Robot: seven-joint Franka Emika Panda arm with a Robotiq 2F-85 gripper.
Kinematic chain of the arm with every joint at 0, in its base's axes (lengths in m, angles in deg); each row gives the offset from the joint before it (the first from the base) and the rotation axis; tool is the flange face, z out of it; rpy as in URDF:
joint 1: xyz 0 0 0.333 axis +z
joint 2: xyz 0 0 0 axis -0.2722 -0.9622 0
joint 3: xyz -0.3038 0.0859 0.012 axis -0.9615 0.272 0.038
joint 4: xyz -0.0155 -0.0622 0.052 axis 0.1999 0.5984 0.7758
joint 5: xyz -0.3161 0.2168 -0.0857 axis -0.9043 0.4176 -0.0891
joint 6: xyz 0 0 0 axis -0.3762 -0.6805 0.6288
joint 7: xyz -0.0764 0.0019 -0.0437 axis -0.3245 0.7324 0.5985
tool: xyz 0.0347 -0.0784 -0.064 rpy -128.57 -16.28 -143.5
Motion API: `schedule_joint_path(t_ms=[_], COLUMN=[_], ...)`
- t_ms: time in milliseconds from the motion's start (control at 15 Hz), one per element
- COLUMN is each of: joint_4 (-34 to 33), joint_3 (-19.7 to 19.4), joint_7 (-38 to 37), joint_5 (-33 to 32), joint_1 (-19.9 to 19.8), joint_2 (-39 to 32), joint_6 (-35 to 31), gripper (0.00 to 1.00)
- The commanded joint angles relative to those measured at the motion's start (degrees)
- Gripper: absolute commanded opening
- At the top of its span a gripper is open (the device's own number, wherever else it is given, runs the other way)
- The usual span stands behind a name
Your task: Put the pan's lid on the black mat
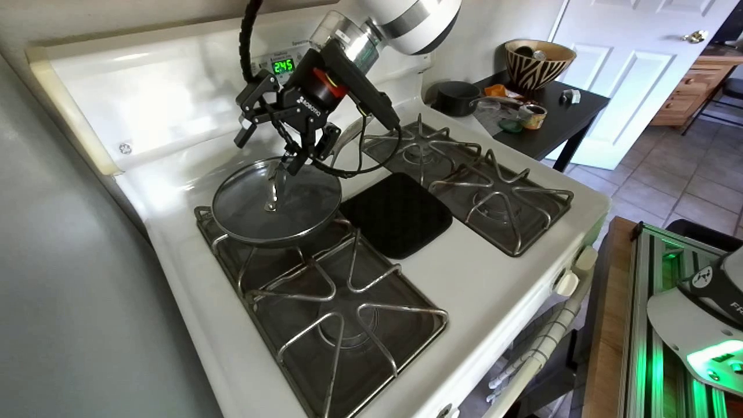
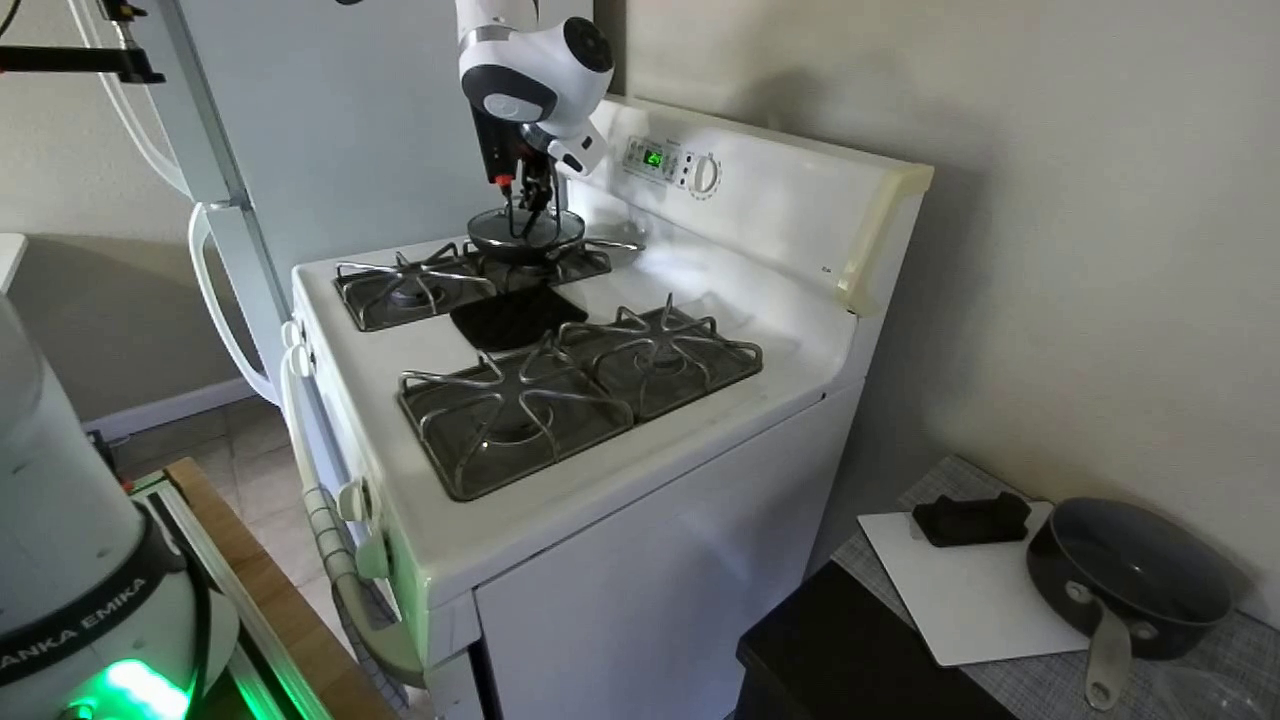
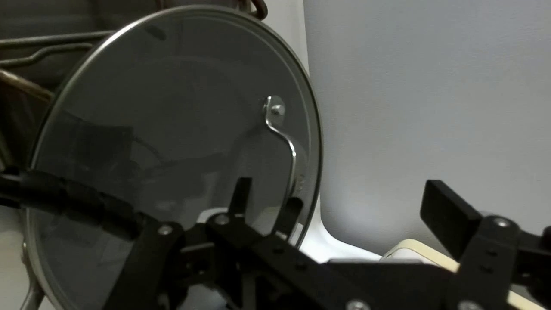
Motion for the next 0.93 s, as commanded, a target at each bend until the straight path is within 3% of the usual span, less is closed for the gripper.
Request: schedule_joint_path(t_ms=[0, 867], joint_4=[-2.6, -4.6], joint_3=[0.6, 0.6], joint_7=[2.5, 2.0], joint_5=[1.8, 0.2], joint_1=[-0.5, 0.7], joint_2=[-3.0, -5.7], joint_6=[-0.6, -2.2], gripper=[1.00, 0.99])
